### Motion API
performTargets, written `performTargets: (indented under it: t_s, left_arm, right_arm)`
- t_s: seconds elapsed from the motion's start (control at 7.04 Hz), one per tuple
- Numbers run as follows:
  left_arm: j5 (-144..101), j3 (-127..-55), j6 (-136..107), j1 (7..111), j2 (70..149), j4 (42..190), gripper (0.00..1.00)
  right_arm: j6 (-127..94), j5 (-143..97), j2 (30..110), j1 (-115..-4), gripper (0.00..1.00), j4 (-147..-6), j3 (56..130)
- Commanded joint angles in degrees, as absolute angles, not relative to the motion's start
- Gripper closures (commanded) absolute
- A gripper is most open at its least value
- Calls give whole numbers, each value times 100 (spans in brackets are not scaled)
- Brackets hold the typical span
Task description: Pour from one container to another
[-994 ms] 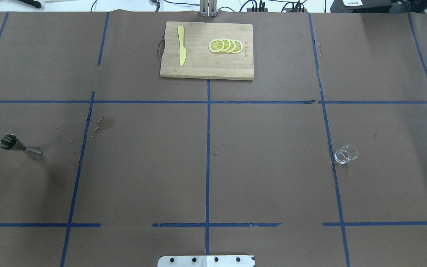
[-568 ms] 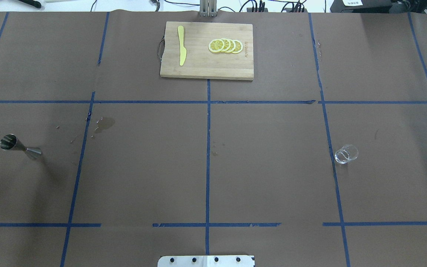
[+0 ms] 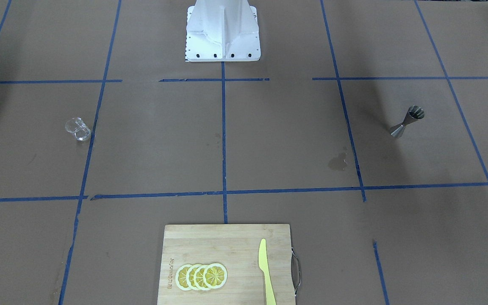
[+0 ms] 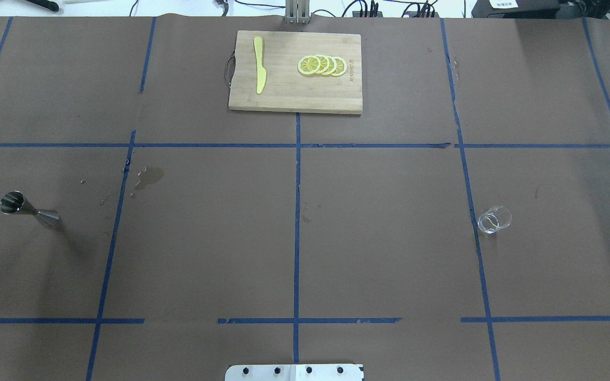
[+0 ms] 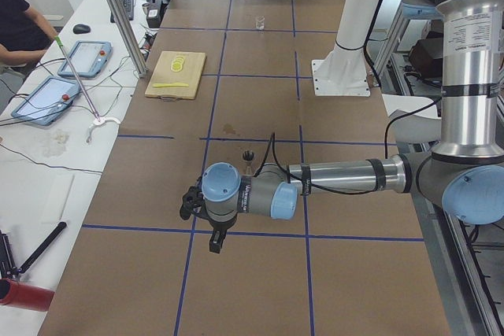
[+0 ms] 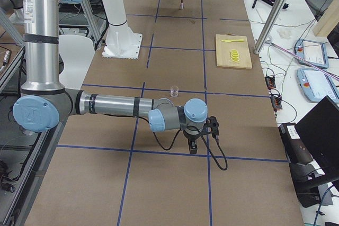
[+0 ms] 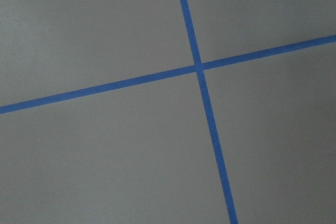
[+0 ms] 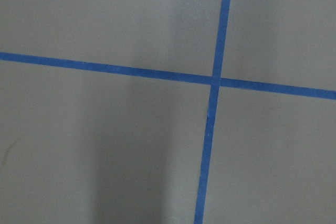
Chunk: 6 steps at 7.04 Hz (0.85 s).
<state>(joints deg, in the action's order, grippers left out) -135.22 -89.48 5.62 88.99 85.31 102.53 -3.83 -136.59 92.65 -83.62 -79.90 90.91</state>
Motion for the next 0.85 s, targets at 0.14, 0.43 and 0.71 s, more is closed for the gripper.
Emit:
performTargets:
  t_s: [0.14,0.43,0.71]
  left_arm:
    - [-13518,-9009,606,8912,8596,9703,0]
    - [-13518,-9183,606,8930,8613,9344,0]
    - [-13518,-9211,1016,8955,8613,9273,0]
  right_arm:
    - [96,-13580,9395,-8402,0,-8569,9492]
    - [105,-13579,9422,-8394,0,-8569,9492]
    - [114,-13562,9422,-8394,0,-8552,9492]
